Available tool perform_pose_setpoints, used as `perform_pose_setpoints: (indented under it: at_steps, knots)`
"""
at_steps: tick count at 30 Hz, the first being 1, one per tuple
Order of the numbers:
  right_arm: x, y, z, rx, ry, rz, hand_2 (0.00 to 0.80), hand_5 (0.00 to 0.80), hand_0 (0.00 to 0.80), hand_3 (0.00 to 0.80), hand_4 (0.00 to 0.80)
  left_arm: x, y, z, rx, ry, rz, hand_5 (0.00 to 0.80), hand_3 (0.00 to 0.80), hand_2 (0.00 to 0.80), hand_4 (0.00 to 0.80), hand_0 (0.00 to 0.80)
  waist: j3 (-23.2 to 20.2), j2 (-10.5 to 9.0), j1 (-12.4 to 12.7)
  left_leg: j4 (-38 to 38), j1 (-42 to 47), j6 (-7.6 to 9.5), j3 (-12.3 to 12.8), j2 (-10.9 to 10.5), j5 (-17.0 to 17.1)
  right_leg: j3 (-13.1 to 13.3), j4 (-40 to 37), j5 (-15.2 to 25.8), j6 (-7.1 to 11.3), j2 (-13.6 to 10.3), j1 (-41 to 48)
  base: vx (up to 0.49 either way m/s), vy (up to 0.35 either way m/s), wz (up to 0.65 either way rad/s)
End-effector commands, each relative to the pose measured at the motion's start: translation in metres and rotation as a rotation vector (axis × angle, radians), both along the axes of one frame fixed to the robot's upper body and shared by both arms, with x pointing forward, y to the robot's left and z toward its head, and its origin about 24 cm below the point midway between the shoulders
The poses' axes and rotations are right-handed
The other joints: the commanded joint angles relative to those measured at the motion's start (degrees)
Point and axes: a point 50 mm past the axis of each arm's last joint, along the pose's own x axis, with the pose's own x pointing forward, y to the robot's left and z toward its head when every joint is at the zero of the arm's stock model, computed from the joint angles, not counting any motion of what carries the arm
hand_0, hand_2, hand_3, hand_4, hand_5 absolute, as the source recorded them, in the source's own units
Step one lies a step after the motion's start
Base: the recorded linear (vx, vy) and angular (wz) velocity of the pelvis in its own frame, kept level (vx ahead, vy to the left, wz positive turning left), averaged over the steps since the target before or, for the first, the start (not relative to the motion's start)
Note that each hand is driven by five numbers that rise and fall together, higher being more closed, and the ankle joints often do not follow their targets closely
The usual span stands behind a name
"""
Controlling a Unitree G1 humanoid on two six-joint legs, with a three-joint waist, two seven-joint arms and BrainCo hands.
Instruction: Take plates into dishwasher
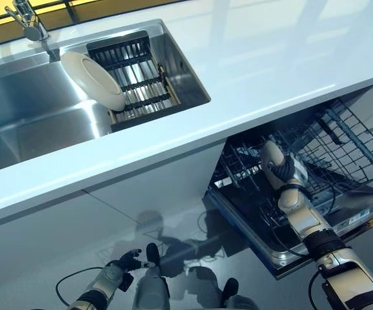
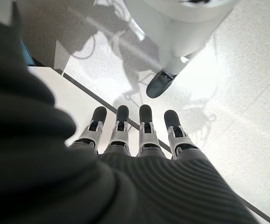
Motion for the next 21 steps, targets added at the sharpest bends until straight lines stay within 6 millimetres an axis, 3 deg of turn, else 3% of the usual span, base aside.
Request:
perform_pose_setpoints:
  at_steps: [1, 13, 21]
  knots:
    - [0.017, 0.012, 0.022, -0.059, -0.070, 0.048, 0.800, 0.800, 0.800, 0.800, 0.800, 0.013, -0.002, 0.005, 0.050, -0.007, -0.106, 0.000, 0.000, 0.000, 0.000, 0.000, 0.19, -0.37, 1.53, 0.49, -3.06, -0.08, -0.59, -2.88, -3.23, 1.71, 4.30, -1.87, -1.69, -0.28, -0.15, 0.000, 0.000, 0.00]
    - [0.031, 0.014, 0.030, -0.104, -0.030, 0.061, 0.800, 0.800, 0.800, 0.800, 0.800, 0.024, -0.003, 0.012, 0.044, -0.029, -0.126, 0.000, 0.000, 0.000, 0.000, 0.000, 1.30, -0.02, 3.00, 0.14, -3.86, 0.22, -1.91, -3.97, -3.29, 1.14, 4.56, -1.53, -1.45, -0.61, -1.18, -0.008, 0.006, 0.04]
    - [0.034, 0.012, 0.024, -0.118, 0.046, 0.077, 0.800, 0.800, 0.800, 0.800, 0.800, 0.029, -0.004, 0.015, 0.041, -0.042, -0.134, 0.000, 0.000, 0.000, 0.000, 0.000, 1.79, -0.11, 3.73, -0.01, -3.97, 0.36, -2.13, -4.22, -3.34, 0.59, 4.70, -1.18, -1.31, -0.69, -1.94, 0.000, 0.000, 0.00]
